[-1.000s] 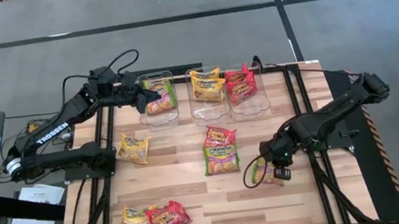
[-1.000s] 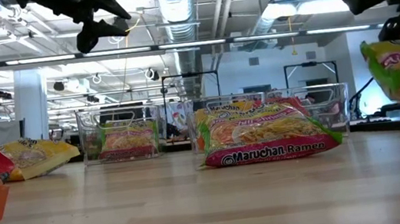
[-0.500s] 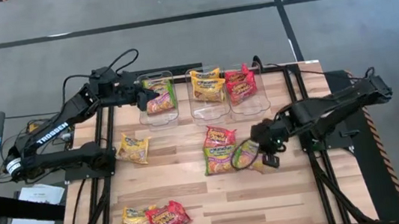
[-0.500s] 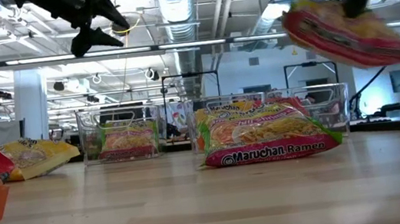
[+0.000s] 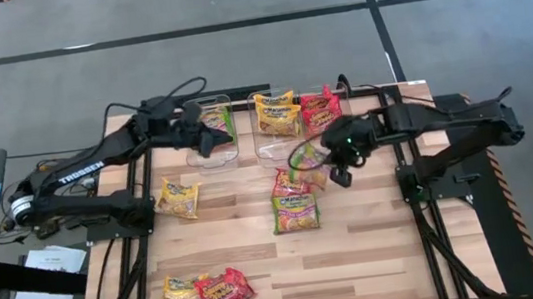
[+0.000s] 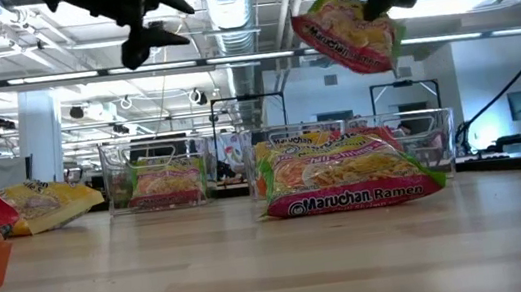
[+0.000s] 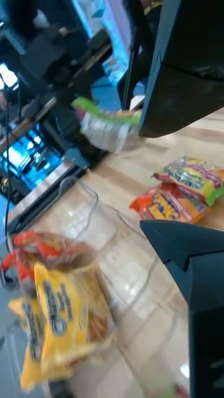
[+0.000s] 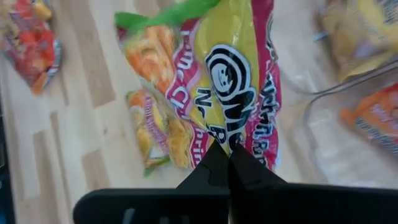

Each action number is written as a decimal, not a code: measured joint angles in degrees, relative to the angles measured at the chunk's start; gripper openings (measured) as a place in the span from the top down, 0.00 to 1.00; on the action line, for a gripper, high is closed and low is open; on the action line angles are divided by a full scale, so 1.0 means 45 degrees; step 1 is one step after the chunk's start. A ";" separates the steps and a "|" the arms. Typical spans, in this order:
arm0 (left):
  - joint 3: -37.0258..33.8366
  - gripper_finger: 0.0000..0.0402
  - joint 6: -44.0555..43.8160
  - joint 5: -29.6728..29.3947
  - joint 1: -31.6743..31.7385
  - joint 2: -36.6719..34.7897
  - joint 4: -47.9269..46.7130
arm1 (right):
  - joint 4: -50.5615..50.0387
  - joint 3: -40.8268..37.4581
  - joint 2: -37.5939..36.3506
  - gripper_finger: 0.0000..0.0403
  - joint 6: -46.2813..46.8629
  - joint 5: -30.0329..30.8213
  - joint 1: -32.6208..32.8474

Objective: Sort Maruchan noodles
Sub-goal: Put the green noodle pack into the left transparent bin

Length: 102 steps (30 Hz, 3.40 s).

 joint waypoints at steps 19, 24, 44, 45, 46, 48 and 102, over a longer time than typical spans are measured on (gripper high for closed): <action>0.0000 0.46 -0.0429 0.0534 -0.1356 0.2032 0.2133 | -0.1077 0.4815 0.4770 1.00 -0.2862 0.0224 -0.0360; 0.0010 0.46 -0.0429 0.0525 -0.1883 0.2250 0.2295 | -0.1368 0.6096 0.5734 1.00 -0.3152 0.0253 -0.0374; 0.0001 0.47 -0.0232 0.0092 -0.2529 0.2246 0.2283 | -0.1281 0.7553 0.6723 1.00 -0.3876 0.0291 -0.0282; 0.0004 0.47 -0.0235 0.0107 -0.2529 0.2246 0.2278 | -0.1234 0.7553 0.6722 1.00 -0.3889 0.0291 -0.0282; 0.0003 0.47 -0.0268 0.0132 -0.2529 0.2246 0.2278 | -0.1162 0.7553 0.6722 1.00 -0.3907 0.0291 -0.0287; 0.0005 0.47 -0.0380 0.0171 -0.2529 0.2246 0.2273 | -0.0928 0.7548 0.6722 1.00 -0.3907 0.0291 -0.0298; 0.0000 0.92 0.1828 -0.0031 -0.2350 0.2133 0.1914 | -0.0908 0.8003 0.6790 0.62 -0.4112 0.0253 -0.0442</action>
